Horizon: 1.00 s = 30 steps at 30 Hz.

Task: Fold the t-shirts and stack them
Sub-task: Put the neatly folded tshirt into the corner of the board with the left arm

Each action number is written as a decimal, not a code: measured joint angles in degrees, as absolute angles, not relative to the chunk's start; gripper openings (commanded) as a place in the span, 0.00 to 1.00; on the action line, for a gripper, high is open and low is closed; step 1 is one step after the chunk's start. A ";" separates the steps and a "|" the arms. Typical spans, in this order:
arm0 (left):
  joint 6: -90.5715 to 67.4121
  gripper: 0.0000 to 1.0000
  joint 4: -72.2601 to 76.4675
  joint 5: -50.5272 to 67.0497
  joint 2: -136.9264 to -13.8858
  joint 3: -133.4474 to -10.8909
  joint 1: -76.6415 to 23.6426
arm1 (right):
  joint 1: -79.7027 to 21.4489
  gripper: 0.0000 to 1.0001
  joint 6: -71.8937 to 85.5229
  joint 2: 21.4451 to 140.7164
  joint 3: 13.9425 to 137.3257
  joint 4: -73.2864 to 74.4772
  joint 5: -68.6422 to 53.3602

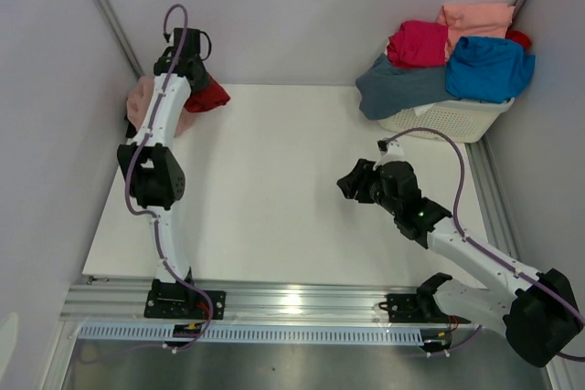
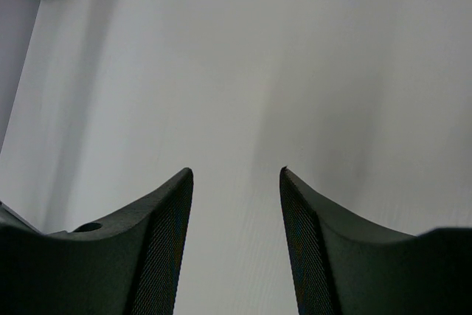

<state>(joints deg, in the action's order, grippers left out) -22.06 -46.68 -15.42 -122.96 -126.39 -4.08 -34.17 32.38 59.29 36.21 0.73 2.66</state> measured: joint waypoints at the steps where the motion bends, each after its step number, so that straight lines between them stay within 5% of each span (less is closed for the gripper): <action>1: -22.57 0.00 -46.11 -16.51 -122.96 -126.39 -3.22 | -34.61 0.54 32.53 59.24 35.97 1.08 2.81; 11: -33.01 0.00 -38.13 -20.29 -123.35 -122.98 9.26 | -39.86 0.53 34.22 58.33 34.11 4.93 4.71; 23: -52.27 0.01 -23.81 -8.12 -125.25 -109.32 15.07 | -44.71 0.54 35.90 59.81 34.96 6.92 8.03; 30: -58.24 0.19 -20.45 -3.84 -125.14 -101.32 16.53 | -45.28 0.54 36.45 61.67 35.94 6.76 9.47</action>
